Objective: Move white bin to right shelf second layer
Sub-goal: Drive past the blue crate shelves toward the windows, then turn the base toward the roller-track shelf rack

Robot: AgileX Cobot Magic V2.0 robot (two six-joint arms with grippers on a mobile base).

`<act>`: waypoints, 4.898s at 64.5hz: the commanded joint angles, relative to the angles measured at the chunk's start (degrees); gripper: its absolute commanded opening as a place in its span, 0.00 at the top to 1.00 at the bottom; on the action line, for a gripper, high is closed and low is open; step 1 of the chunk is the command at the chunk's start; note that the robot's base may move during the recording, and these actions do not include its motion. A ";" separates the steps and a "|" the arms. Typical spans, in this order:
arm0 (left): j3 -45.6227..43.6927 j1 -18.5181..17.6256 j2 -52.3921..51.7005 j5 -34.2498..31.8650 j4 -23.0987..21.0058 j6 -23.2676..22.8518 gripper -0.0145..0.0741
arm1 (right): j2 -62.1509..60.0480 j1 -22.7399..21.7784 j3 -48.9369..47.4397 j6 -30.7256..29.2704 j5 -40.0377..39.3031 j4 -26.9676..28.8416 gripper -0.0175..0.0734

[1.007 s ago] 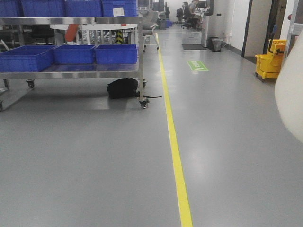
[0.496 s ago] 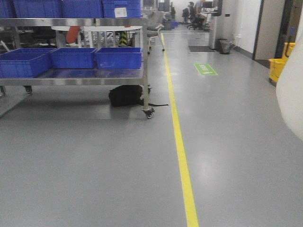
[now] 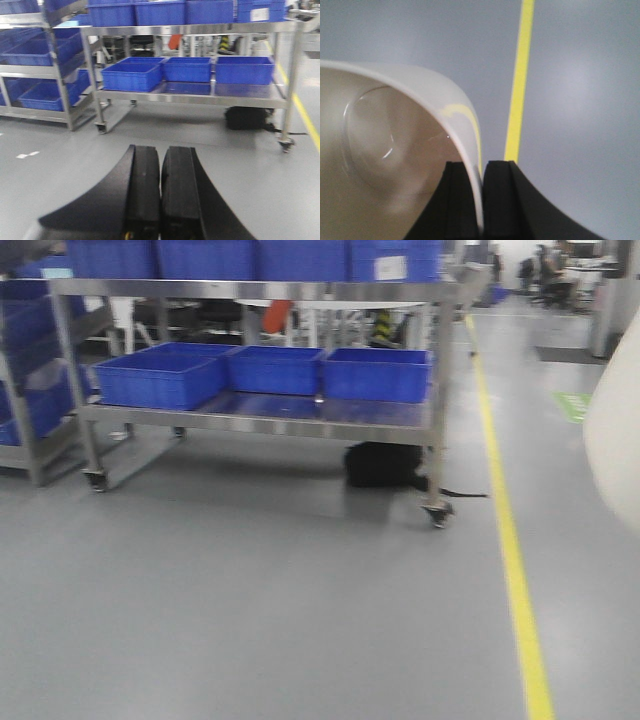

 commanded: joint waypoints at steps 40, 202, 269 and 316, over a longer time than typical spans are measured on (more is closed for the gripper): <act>2.11 -0.20 -0.80 -4.82 -0.35 -0.15 0.74 | -0.62 -0.23 -1.68 -0.33 -4.41 -0.33 0.72; 2.11 -0.20 -0.80 -4.82 -0.35 -0.15 0.74 | -0.78 -0.23 -1.68 -0.33 -4.40 -0.39 0.72; 2.11 -0.20 -0.80 -4.82 -0.35 -0.15 0.74 | -0.49 -0.23 -1.68 -0.33 -4.46 -0.34 0.72; 2.11 -0.20 -0.80 -4.82 -0.35 -0.15 0.74 | 0.27 -0.23 -1.68 -0.33 -4.42 -0.34 0.72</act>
